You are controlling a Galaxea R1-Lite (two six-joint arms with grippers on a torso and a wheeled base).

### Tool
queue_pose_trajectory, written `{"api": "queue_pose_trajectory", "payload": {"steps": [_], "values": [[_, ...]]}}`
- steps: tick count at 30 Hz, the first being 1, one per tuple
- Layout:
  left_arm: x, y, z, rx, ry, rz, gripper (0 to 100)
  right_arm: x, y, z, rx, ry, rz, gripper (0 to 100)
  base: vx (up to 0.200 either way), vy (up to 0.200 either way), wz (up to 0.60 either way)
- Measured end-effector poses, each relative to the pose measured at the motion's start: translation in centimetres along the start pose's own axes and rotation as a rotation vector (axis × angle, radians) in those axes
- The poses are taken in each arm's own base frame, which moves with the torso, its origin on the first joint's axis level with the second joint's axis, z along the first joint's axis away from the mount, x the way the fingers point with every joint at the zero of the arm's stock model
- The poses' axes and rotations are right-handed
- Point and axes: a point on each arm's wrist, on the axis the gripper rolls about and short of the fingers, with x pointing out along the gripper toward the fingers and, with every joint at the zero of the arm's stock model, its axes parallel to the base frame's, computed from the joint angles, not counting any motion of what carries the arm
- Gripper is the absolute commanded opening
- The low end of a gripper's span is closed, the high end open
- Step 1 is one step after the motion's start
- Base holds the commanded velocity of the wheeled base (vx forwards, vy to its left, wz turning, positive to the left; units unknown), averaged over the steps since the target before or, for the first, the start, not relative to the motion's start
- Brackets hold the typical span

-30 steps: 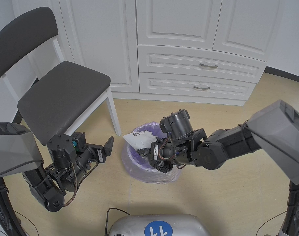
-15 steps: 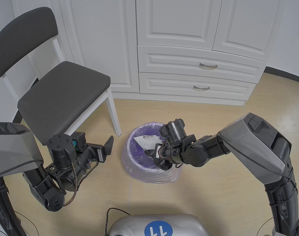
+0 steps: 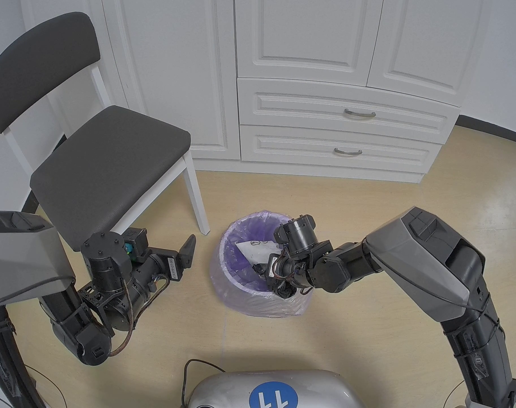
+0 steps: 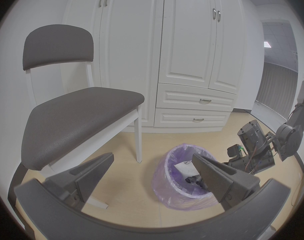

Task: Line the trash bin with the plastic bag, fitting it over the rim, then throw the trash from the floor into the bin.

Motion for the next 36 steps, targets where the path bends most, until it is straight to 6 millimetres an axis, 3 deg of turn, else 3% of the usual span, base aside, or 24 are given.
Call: {"api": "queue_pose_trajectory", "payload": {"steps": [12, 20, 28, 36], "values": [[0.0, 0.0, 0.0, 0.001, 0.002, 0.001, 100, -0.2, 0.4, 0.6, 0.031, -0.023, 0.008, 100, 0.000, 0.000, 0.00], [-0.1, 0.0, 0.1, -0.001, -0.002, 0.000, 100, -3.0, 1.2, 1.8, 0.011, -0.051, 0.016, 100, 0.000, 0.000, 0.00], [-0.6, 0.4, 1.4, -0.011, -0.044, -0.001, 100, -9.6, 0.0, 2.4, -0.140, -0.128, -0.028, 100, 0.000, 0.000, 0.00], [-2.4, 0.9, 5.1, 0.005, -0.171, -0.036, 100, -18.2, -4.3, 3.9, -0.309, -0.352, -0.041, 100, 0.000, 0.000, 0.00]]}}
